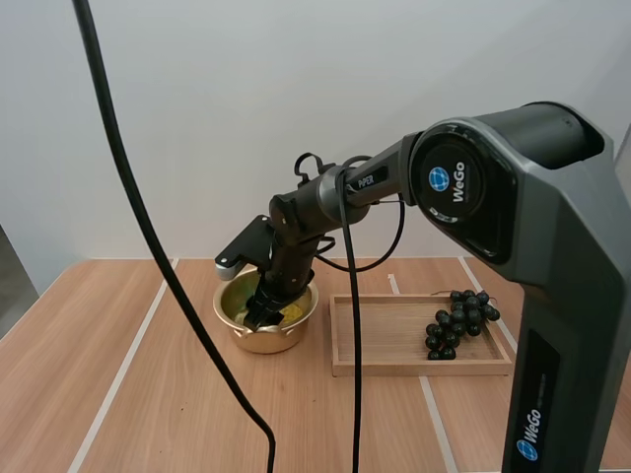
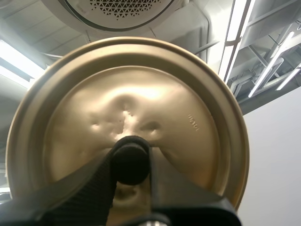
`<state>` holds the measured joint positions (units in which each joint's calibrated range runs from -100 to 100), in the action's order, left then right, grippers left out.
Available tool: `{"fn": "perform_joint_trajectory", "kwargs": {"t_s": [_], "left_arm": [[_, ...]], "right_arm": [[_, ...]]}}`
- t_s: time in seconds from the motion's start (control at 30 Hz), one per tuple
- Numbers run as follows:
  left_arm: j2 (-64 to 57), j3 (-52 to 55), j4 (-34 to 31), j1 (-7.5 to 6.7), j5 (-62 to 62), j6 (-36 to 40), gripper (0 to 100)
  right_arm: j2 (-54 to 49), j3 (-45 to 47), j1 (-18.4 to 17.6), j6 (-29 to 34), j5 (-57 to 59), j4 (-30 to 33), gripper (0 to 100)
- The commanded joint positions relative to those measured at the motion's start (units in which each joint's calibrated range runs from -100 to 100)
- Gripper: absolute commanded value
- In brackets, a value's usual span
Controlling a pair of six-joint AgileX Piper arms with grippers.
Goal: Open the pot, put the pineapple inside, and close it
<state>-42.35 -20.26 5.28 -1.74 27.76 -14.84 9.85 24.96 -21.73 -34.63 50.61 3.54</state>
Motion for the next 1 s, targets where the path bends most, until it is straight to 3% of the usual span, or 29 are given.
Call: {"fn": "perform_joint_trajectory", "kwargs": {"t_s": [0.0, 0.27, 0.6, 0.8, 0.97], "left_arm": [[-0.52, 0.12, -0.01, -0.06, -0.26, 0.63, 0], [-0.52, 0.12, -0.01, -0.06, -0.26, 0.63, 0], [-0.52, 0.12, -0.01, -0.06, 0.37, 0.63, 0], [-0.52, 0.12, -0.01, -0.06, 3.91, 0.63, 0], [-0.52, 0.12, -0.01, -0.06, 4.25, 0.63, 0]], "right_arm": [[1.21, -0.6, 0.62, 1.88, -12.02, 5.19, 100], [-6.1, -0.6, 0.62, 2.31, -14.98, 5.03, 100], [-21.62, -0.6, 1.39, 7.7, -17.47, 5.03, 100], [-31.94, -0.6, 4.57, 13.83, -12.41, 5.03, 100], [-40.2, -0.6, 9.67, 16.92, -10.74, 5.03, 100]]}}
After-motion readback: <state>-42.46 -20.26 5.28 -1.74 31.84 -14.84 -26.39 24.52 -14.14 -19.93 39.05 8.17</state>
